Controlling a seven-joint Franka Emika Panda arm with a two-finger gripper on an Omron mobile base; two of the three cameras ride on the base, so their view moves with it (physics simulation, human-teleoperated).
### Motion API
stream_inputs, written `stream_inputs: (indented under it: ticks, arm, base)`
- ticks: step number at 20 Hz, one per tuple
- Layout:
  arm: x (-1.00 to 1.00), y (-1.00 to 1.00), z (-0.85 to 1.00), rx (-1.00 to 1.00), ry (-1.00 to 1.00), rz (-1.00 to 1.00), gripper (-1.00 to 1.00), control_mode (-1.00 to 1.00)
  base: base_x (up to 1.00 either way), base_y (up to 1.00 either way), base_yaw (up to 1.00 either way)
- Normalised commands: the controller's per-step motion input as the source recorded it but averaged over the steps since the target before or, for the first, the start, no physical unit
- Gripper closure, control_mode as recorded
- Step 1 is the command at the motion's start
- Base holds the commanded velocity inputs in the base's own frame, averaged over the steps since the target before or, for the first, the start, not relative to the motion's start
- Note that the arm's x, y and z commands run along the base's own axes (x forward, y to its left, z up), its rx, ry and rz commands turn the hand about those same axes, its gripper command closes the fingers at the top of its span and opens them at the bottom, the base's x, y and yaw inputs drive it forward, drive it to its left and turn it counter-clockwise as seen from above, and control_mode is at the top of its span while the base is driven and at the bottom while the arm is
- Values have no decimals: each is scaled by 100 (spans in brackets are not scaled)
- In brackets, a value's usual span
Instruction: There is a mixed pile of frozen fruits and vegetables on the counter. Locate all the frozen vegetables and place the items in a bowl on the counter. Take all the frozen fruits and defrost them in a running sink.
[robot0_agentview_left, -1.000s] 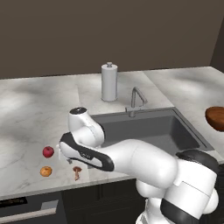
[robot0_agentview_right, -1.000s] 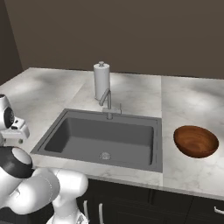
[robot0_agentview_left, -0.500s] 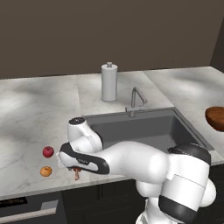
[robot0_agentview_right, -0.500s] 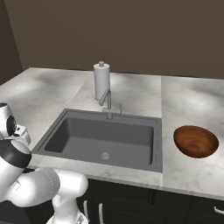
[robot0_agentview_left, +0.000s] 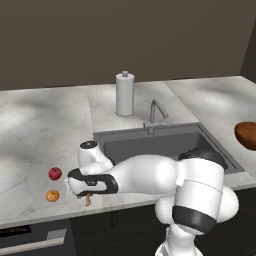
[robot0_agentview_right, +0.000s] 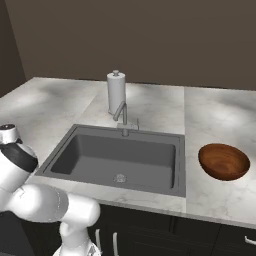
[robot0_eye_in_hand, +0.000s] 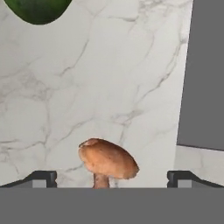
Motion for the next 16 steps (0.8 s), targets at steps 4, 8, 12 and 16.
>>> stream_inputs:
  ticks: [4,8,12,16]
  arm:
    - [21,20,-27,0,9,0,-100,-100]
    - [0,18,-30,0,0,-2,-100,-100]
    - [0,26,-23,0,-2,0,-100,-100]
    - [-1,24,-21,0,0,0,100,-100]
  base:
    - [0,0,0]
    - [0,0,0]
    - [0,0,0]
    - [0,0,0]
